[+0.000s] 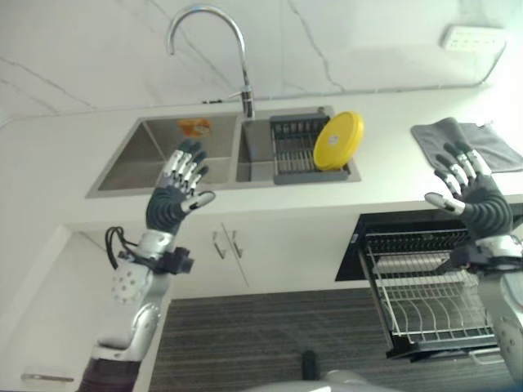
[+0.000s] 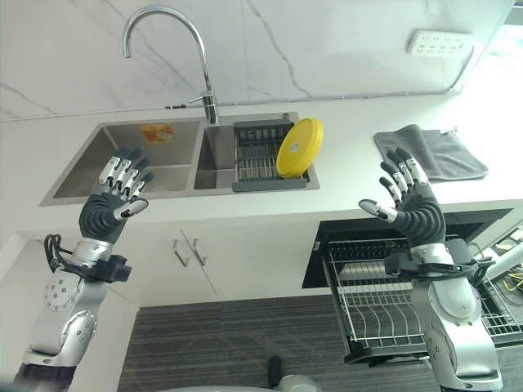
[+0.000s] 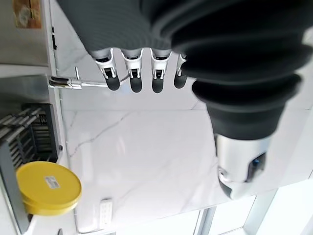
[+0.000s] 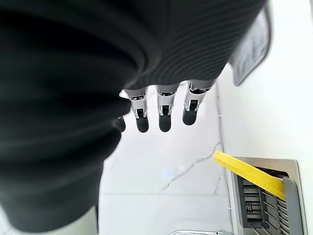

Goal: Place the dishes in the dishwasher.

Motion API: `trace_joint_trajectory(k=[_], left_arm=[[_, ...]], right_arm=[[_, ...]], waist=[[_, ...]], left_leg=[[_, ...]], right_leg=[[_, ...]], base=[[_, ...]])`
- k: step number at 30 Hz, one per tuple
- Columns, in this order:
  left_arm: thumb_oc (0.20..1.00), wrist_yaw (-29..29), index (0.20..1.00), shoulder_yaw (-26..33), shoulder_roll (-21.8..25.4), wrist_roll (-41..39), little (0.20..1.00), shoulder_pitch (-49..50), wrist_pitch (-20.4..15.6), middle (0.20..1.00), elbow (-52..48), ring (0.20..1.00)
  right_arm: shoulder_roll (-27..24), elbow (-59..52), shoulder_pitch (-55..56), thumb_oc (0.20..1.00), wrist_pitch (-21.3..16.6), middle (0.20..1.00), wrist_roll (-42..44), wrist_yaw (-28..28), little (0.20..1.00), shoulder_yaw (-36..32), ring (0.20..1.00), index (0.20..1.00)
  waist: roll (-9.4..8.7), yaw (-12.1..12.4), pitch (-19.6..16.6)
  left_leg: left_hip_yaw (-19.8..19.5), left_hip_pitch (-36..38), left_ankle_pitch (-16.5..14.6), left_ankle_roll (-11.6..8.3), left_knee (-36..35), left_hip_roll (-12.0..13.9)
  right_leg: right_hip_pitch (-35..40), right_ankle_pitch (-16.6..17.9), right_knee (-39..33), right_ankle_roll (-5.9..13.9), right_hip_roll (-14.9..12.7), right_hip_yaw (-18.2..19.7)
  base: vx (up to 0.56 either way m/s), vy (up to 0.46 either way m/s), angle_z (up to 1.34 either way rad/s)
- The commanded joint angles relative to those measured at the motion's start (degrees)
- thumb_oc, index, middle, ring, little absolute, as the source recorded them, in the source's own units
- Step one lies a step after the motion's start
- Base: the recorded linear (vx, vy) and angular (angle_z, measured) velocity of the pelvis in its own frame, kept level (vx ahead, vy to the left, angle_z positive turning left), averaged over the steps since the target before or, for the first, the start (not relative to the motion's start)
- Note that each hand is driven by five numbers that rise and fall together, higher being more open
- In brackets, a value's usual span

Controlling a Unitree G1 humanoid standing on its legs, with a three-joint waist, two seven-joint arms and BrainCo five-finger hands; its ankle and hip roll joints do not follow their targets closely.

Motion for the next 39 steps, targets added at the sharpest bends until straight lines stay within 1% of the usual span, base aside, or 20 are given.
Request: trace_joint_trajectory(k=[1, 2, 3, 4, 5, 6, 7, 8, 11, 14, 16, 19, 25, 26, 29, 31, 32, 34, 36, 39], left_arm=[[1.0, -1.38, 1.0, 1.37, 0.93, 0.81, 1.0, 1.43, -3.18, 1.0, -3.52, 1.0], [1.0, -2.47, 1.0, 1.52, 1.04, 1.68, 1.0, 2.34, -3.55, 1.0, -3.79, 1.0], [1.0, -2.75, 1.0, 1.6, 1.1, 1.46, 1.0, 2.52, -3.73, 1.0, -3.7, 1.0], [1.0, -3.06, 1.0, 1.88, 1.02, 0.93, 1.0, 3.3, -4.32, 1.0, -3.62, 1.0], [1.0, -2.75, 1.0, 1.92, 0.95, 0.95, 1.0, 3.75, -4.73, 1.0, -3.59, 1.0], [1.0, -2.42, 1.0, 1.92, 0.93, 1.01, 1.0, 4.02, -5.04, 1.0, -3.5, 1.0], [1.0, -1.98, 1.0, 1.91, 0.72, 1.31, 1.0, 4.66, -5.54, 1.0, -3.3, 1.0], [1.0, -1.63, 1.0, 1.79, 0.78, 1.56, 1.0, 4.62, -5.6, 1.0, -3.12, 1.0], [1.0, -1.55, 1.0, 0.99, 0.61, 2.83, 1.0, 4.72, -6.83, 1.0, -2.13, 1.0], [1.0, -1.51, 1.0, 1.77, 0.75, 1.92, 1.0, 5.51, -7.14, 1.0, -2.39, 1.0], [1.0, -1.51, 1.0, 2.15, 1.21, 1.49, 1.0, 5.21, -6.62, 1.0, -2.52, 1.0], [1.0, -0.95, 1.0, 1.41, 1.68, 2.71, 1.0, 2.54, -5.29, 1.0, -2.0, 1.0], [1.0, -0.58, 1.0, 0.81, 1.2, 3.54, 1.0, 1.32, -4.58, 1.0, -2.18, 1.0], [1.0, -0.44, 1.0, 0.67, 1.31, 3.68, 1.0, 0.72, -4.44, 1.0, -2.16, 1.0], [1.0, -0.42, 1.0, 1.06, 1.5, 3.75, 1.0, 0.15, -4.18, 1.0, -2.3, 1.0], [1.0, -0.38, 1.0, 1.43, 1.71, 3.68, 1.0, -0.27, -4.02, 1.0, -2.22, 1.0], [1.0, -0.39, 1.0, 1.52, 1.76, 3.96, 1.0, -0.57, -3.95, 1.0, -1.98, 1.0], [1.0, 0.01, 1.0, 1.31, 1.85, 3.86, 1.0, -1.34, -3.47, 1.0, -1.57, 1.0], [1.0, 0.13, 1.0, 1.34, 1.97, 3.73, 1.0, -1.91, -3.26, 1.0, -1.43, 1.0], [1.0, 0.83, 1.0, 1.19, 1.92, 4.25, 1.0, -2.11, -3.37, 1.0, -1.86, 1.0]], right_arm=[[-2.05, -2.66, -0.51, 1.0, -1.25, 1.0, 3.17, 2.22, 1.0, -3.41, 1.0, 1.0], [-2.24, -2.43, -0.63, 1.0, -0.65, 1.0, 2.88, 1.82, 1.0, -3.41, 1.0, 1.0], [-2.25, -1.95, -1.19, 1.0, -0.69, 1.0, 2.79, 1.76, 1.0, -3.07, 1.0, 1.0], [-1.94, -1.47, -2.39, 1.0, -0.28, 1.0, 2.0, 1.33, 1.0, -2.16, 1.0, 1.0], [-1.75, -1.34, -2.99, 1.0, -0.06, 1.0, 1.29, 1.35, 1.0, -1.29, 1.0, 1.0], [-1.54, -1.22, -3.41, 1.0, 0.05, 1.0, 0.19, 1.45, 1.0, -0.59, 1.0, 1.0], [-1.44, -1.16, -3.34, 1.0, 0.43, 1.0, -2.35, 1.28, 1.0, 0.37, 1.0, 1.0], [-1.86, -1.25, -3.4, 1.0, 0.31, 1.0, -2.44, 1.02, 1.0, 0.93, 1.0, 1.0], [-2.81, -0.65, -3.72, 1.0, 0.08, 1.0, -1.59, 0.17, 1.0, 0.78, 1.0, 1.0], [-2.17, -1.17, -1.97, 1.0, 0.74, 1.0, -3.6, 1.49, 1.0, -0.39, 1.0, 1.0], [-2.61, -1.2, -0.77, 1.0, 1.88, 1.0, -4.25, 1.06, 1.0, -1.06, 1.0, 1.0], [-2.68, -0.66, -1.16, 1.0, 2.23, 1.0, -1.15, 0.86, 1.0, -1.86, 1.0, 1.0], [-1.45, -0.55, -2.69, 1.0, -1.48, 1.0, -2.62, -0.01, 1.0, -1.56, 1.0, 1.0], [-1.43, -0.47, -3.25, 1.0, -2.14, 1.0, -2.29, -1.1, 1.0, -1.55, 1.0, 1.0], [-1.3, -0.2, -3.39, 1.0, -1.1, 1.0, -2.09, -1.85, 1.0, -2.2, 1.0, 1.0], [-0.44, 0.03, -3.77, 1.0, -1.3, 1.0, -0.15, -2.07, 1.0, -1.97, 1.0, 1.0], [0.38, 0.26, -4.43, 1.0, -0.7, 1.0, 1.24, -1.67, 1.0, -1.41, 1.0, 1.0], [1.08, 0.64, -5.2, 1.0, -0.04, 1.0, 0.61, -1.63, 1.0, -0.45, 1.0, 1.0], [1.03, 1.2, -5.54, 1.0, 0.92, 1.0, 0.58, -1.34, 1.0, -0.02, 1.0, 1.0], [0.29, 1.83, -6.6, 1.0, 2.5, 1.0, 3.31, -0.04, 1.0, 0.63, 1.0, 1.0]], waist=[[-0.8, 0.07, 0.99], [-1.48, 1.14, 2.03], [-1.48, 1.57, 2.21], [-1.0, 2.45, 2.33], [-0.47, 3.02, 2.47], [-0.12, 3.57, 2.45], [0.42, 4.72, 2.43], [0.5, 5.29, 2.55], [0.23, 6.34, 1.72], [0.27, 6.33, 0.76], [0.1, 6.02, 0.13], [-0.64, 5.81, -1.12], [-1.29, 6.46, -1.58], [-1.2, 6.47, -1.59], [-1.03, 6.25, -1.57], [-0.9, 6.26, -1.46], [-0.93, 6.28, -1.25], [-0.9, 6.33, -1.27], [-0.83, 6.56, -1.16], [-0.77, 6.56, -0.83]], left_leg=[[-1.43, -7.33, 13.22, 0.82, 10.1, -2.14], [-2.17, -12.58, 11.45, 2.06, 12.16, -1.95], [-1.82, -12.84, 10.54, 2.69, 9.88, -2.23], [-1.37, -12.38, 9.01, 3.77, 1.68, -3.32], [-1.4, -11.52, 8.91, 4.05, -5.98, -4.31], [-1.73, -11.43, 9.99, 4.08, -11.56, -5.15], [-3.37, -11.77, 12.3, 3.75, -18.95, -6.31], [-4.04, -12.51, 13.6, 3.32, -20.45, -6.36], [-4.39, -14.42, 13.71, 3.09, -20.98, -6.24], [-5.01, -13.67, 12.95, 3.63, -20.98, -6.55], [-3.69, -12.6, 12.36, 3.98, -20.98, -6.49], [-2.99, -10.57, 10.65, 5.12, -20.98, -7.3], [-4.81, -8.25, 8.57, 6.87, -20.98, -8.86], [-4.99, -7.58, 8.23, 7.12, -20.98, -8.84], [-4.69, -6.76, 7.68, 7.58, -20.98, -8.96], [-4.03, -6.23, 7.29, 8.04, -20.98, -9.12], [-3.63, -5.73, 7.13, 8.31, -20.98, -9.2], [-3.38, -5.23, 6.99, 8.06, -20.98, -8.98], [-3.35, -4.54, 6.67, 7.59, -20.98, -8.5], [-3.43, -3.75, 6.3, 7.24, -20.98, -8.15]], right_leg=[[2.42, 1.58, 0.06, 2.31, -0.06, 3.39], [3.85, 1.14, 0.06, 2.06, 0.15, 3.99], [4.12, 0.85, 0.06, 2.29, 0.22, 3.97], [4.4, 0.12, 0.06, 3.05, 0.69, 4.26], [5.07, -0.73, 0.06, 3.76, 1.02, 5.01], [5.13, -0.89, 0.06, 4.1, 1.37, 5.63], [5.92, -1.52, 0.06, 4.51, 1.88, 6.62], [6.59, -1.92, 0.06, 4.47, 2.14, 6.92], [8.1, -3.51, 0.06, 4.41, 2.17, 6.92], [8.84, -3.94, 0.06, 4.77, 1.55, 6.93], [9.19, -3.97, 0.06, 5.09, 0.88, 5.79], [9.48, -3.99, 0.06, 5.69, -0.67, 3.42], [9.81, -3.65, 0.61, 6.37, -2.04, 2.71], [8.86, -4.08, 2.23, 6.54, -2.37, 2.42], [7.58, -4.56, 5.32, 6.81, -2.56, 1.93], [6.03, -4.12, 10.17, 7.33, -2.65, 0.75], [4.02, -3.04, 13.96, 8.11, -2.91, -0.19], [3.44, -3.17, 12.87, 8.08, -3.24, -1.39], [3.69, -3.65, 9.19, 7.58, -3.44, -3.46], [3.66, -2.92, 5.66, 7.12, -3.21, -4.52]], base=[[0.19, -0.191, -0.45], [0.17, -0.096, -0.52], [0.23, 0.007, -0.48], [0.22, 0.13, -0.46], [0.23, 0.16, -0.69], [0.26, 0.192, -0.91], [0.24, 0.167, -0.53], [0.24, 0.172, -0.21], [0.17, 0.169, -0.44], [0.16, 0.202, -0.09], [0.15, 0.192, -0.25], [0.17, 0.238, -0.07], [0.08, 0.163, 0.2], [0.05, 0.163, 0.02], [0.04, 0.144, -0.04], [0.03, 0.141, -0.19], [0.03, 0.1, -0.29], [0.05, 0.031, -0.22], [0.06, -0.039, -0.17], [0.04, -0.06, -0.16]])
